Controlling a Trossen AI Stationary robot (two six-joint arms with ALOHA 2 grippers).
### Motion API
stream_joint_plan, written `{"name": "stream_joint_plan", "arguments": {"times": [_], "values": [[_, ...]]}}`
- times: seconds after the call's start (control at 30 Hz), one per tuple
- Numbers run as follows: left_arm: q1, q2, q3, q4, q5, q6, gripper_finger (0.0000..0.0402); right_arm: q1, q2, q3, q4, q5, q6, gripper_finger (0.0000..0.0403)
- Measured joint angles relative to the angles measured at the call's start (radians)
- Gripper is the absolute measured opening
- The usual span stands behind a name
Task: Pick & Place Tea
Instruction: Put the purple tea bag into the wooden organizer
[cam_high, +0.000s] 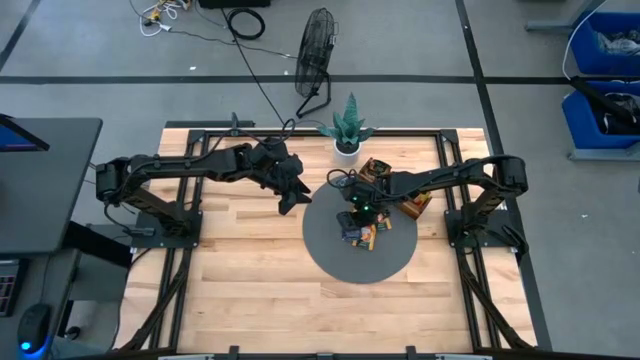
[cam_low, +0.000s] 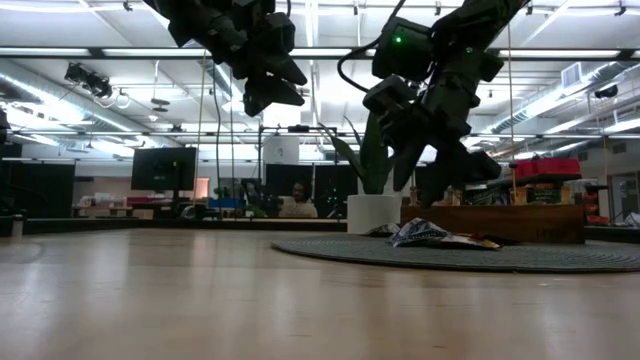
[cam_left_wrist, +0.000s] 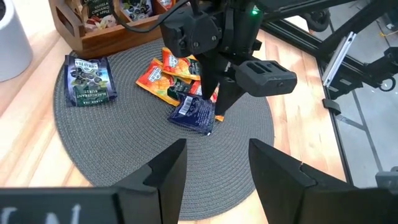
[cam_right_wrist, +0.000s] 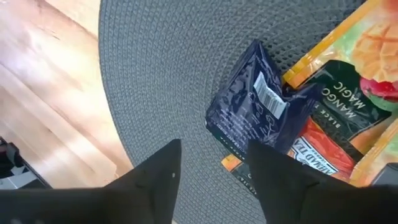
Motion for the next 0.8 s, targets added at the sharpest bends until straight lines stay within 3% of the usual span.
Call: {"name": "stream_joint_plan", "arguments": {"times": [0.2, 0.57, 0.8], "values": [[0.0, 0.0, 0.0, 0.0, 0.0, -0.002, 0.0177, 0.0, 0.0, 0.0, -0.012, 0.071, 0.009, 0.0218], [0.0, 0.0, 0.0, 0.0, 0.0, -0.002, 0.0177, 0.006, 0.0, 0.0, -0.057, 0.219, 0.053, 0.022], [0.0, 0.0, 0.0, 0.0, 0.0, -0.003, 0.0177, 0.011, 0.023, 0.0, -0.045, 0.227, 0.038, 0.022]]}}
